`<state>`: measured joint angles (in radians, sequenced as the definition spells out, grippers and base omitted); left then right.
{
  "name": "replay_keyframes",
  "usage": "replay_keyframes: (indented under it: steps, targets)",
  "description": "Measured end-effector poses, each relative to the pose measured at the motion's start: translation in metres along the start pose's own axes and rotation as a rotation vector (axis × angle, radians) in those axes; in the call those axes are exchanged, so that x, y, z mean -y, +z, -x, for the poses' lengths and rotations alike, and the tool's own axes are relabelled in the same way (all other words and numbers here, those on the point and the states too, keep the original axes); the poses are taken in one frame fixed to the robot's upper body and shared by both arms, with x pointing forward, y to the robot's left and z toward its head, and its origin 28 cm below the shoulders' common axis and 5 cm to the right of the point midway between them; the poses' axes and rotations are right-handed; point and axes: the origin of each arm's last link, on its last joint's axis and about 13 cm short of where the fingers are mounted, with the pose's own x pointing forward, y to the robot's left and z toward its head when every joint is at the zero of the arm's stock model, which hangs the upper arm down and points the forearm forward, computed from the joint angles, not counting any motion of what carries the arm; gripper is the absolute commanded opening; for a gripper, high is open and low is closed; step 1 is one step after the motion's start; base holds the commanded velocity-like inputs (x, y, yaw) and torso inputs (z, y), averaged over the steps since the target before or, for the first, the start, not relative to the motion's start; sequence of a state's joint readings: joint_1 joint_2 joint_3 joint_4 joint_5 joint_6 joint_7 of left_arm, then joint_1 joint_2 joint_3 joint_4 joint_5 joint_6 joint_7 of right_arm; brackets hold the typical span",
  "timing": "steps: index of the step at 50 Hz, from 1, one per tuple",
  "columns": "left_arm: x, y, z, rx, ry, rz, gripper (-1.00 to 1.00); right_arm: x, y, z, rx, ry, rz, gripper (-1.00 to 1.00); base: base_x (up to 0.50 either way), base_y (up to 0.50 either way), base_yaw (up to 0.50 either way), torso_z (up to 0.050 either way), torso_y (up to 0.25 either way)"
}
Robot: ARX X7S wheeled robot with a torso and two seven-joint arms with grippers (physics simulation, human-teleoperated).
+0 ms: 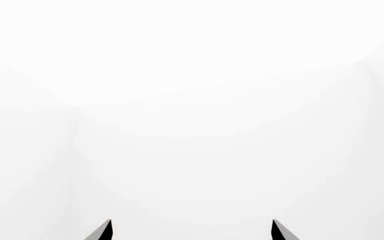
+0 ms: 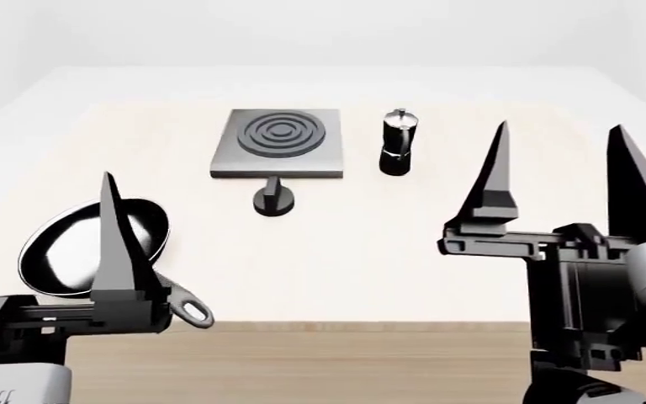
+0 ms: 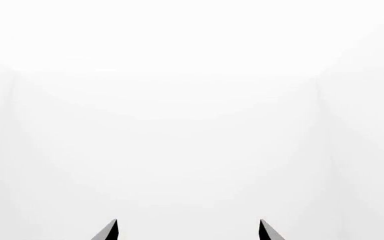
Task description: Turn on the stove and put the moka pot on it.
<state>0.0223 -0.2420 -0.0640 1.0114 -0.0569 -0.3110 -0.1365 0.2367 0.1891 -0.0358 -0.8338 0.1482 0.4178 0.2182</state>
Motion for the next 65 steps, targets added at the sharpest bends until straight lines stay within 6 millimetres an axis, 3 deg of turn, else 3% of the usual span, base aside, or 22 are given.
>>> replay_keyframes:
  steps: [38,65]
  targets:
    - [0.000,-0.005,0.002,-0.026,0.021,0.005,1.00,0.000,-0.007,0.002,-0.017,0.011,0.008,1.00,0.00,0.13,0.00,0.000,0.000]
    - [0.000,-0.005,0.002,-0.036,0.018,0.001,1.00,-0.001,-0.012,0.005,-0.024,0.016,0.006,1.00,0.24,0.00,0.00,0.000,0.000]
